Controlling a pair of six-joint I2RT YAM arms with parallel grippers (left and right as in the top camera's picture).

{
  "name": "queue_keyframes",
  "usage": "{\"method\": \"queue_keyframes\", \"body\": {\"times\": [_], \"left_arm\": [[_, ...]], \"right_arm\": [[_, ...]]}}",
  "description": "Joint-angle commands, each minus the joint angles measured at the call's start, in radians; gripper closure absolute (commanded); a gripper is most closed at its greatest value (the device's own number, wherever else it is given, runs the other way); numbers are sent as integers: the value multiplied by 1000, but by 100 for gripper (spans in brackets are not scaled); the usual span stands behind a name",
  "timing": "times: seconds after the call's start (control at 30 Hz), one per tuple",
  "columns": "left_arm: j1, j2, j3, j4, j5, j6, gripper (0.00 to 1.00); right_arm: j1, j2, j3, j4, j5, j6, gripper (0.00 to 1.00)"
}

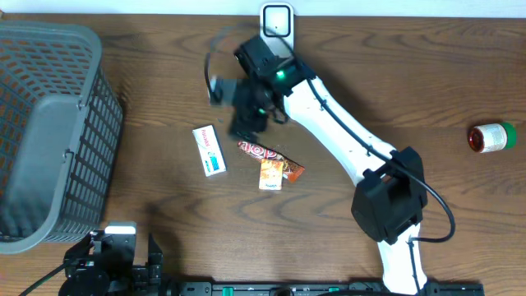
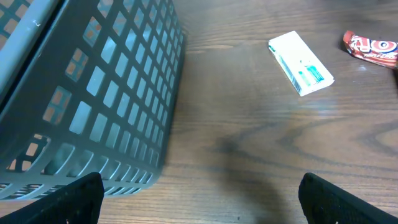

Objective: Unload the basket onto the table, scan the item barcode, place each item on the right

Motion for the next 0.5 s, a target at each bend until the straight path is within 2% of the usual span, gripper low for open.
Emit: {"method": "queue_keyframes", "body": {"times": [0.0,0.03,0.1,0.2,0.23,0.3,0.33,0.37,0.4,0.43,0.47], "left_arm": [[-5,-6,5,-1,6,-2,1],[-5,-6,5,0,6,-2,1],[-5,-6,5,0,6,-2,1],[-5,-6,5,-1,6,-2,1],[-5,-6,5,0,6,-2,1],[-5,-6,5,0,6,-2,1],[-5,-6,5,0,6,-2,1],[-5,-6,5,-1,6,-2,1],[-5,-6,5,0,6,-2,1],[-5,-6,5,0,6,-2,1],[-5,-6,5,0,6,-2,1]], "right_arm": [[-8,5,76,-70,148,931,1],[-14,5,77,-146,183,1203,1],[-13,5,59,-276,203,1628,1],[7,5,56,-347,175,1873,1],[12,5,56,-351,126,1908,1],[18,5,56,-338,88,1833,4],[20,5,56,-357,132,1736,30],[20,5,56,-420,179,1765,64],[20,5,55,-523,175,1959,54],[21,5,55,-586,165,2084,38],[24,5,55,-680,160,2304,20]]}}
